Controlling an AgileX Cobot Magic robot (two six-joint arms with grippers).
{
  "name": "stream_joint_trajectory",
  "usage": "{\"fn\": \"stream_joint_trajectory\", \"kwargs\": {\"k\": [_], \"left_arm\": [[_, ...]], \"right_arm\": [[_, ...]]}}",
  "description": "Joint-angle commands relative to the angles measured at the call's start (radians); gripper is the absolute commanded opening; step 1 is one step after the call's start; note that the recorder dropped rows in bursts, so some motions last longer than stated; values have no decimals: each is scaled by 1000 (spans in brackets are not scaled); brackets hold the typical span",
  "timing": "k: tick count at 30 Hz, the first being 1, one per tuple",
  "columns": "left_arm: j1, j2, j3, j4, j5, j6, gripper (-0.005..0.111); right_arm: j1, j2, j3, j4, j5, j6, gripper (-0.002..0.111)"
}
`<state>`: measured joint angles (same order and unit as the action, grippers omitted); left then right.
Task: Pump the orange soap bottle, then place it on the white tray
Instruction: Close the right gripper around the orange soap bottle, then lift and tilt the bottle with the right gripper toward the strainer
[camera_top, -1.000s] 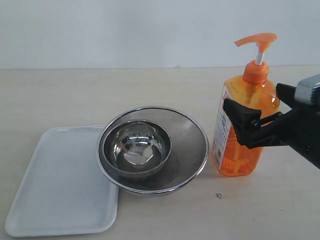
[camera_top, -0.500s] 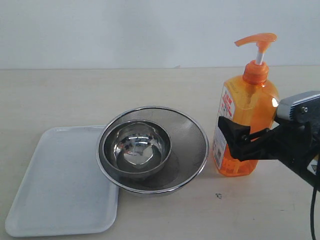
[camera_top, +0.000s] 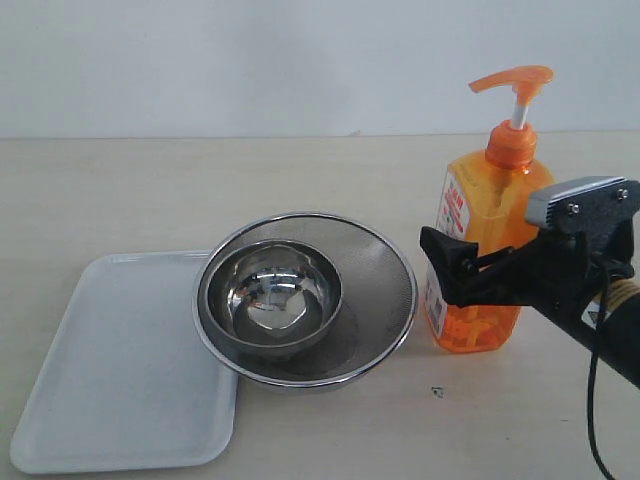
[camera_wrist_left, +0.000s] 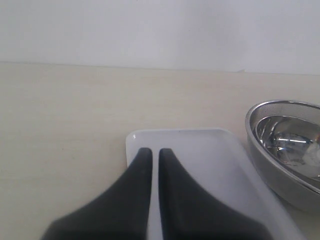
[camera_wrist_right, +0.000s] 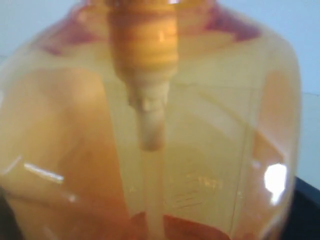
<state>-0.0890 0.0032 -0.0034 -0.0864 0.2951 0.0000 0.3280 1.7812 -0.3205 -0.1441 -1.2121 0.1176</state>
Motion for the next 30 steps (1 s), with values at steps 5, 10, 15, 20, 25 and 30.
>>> {"fn": "stream_joint_trajectory", "kwargs": {"k": [5, 10, 15, 20, 25, 30], "left_arm": [[2, -3, 3, 2, 1, -8, 5], [2, -3, 3, 2, 1, -8, 5], [2, -3, 3, 2, 1, -8, 5], [2, -3, 3, 2, 1, -8, 5], [2, -3, 3, 2, 1, -8, 5], [2, -3, 3, 2, 1, -8, 5]], "right_arm": [[1, 60, -31, 37, -9, 8, 101], [1, 67, -31, 68, -9, 8, 58], [1, 67, -31, 68, -9, 17, 1], [1, 67, -31, 74, -9, -14, 1], [1, 65, -29, 50, -9, -154, 1], [7, 61, -29, 87, -9, -266, 0]]}}
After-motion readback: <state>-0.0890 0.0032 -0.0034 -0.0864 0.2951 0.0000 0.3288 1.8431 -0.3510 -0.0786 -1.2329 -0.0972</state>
